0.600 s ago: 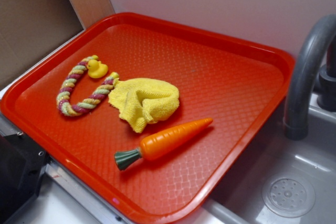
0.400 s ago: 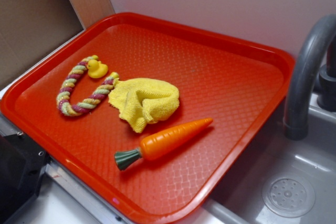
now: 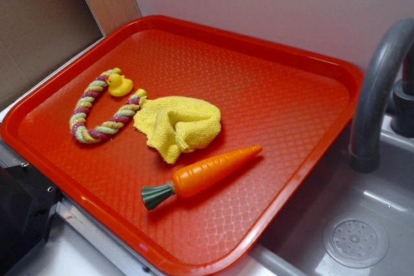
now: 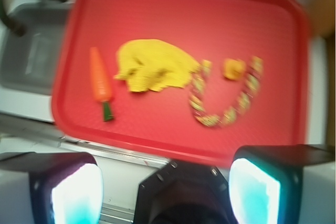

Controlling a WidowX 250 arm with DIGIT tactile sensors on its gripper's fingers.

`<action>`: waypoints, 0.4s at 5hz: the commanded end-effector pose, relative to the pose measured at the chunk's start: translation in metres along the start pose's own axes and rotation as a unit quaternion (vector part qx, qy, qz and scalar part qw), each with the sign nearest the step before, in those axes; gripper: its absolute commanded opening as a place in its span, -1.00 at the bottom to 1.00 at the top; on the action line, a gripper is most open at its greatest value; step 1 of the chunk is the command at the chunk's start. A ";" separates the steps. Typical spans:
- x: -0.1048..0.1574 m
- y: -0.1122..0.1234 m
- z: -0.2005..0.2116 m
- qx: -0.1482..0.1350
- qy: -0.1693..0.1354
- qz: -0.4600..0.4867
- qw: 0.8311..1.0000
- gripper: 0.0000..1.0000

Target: Grab the carrot.

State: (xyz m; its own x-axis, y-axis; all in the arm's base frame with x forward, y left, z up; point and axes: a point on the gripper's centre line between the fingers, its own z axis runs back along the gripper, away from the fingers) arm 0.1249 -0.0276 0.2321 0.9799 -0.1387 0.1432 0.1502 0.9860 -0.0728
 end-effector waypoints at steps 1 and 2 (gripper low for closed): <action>0.033 -0.047 -0.030 -0.006 -0.059 -0.204 0.977 1.00; 0.036 -0.088 -0.062 0.014 -0.050 -0.243 0.969 1.00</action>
State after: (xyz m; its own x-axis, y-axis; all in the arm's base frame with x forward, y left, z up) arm 0.1568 -0.1211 0.1750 0.7914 -0.5725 0.2141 0.5769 0.8154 0.0482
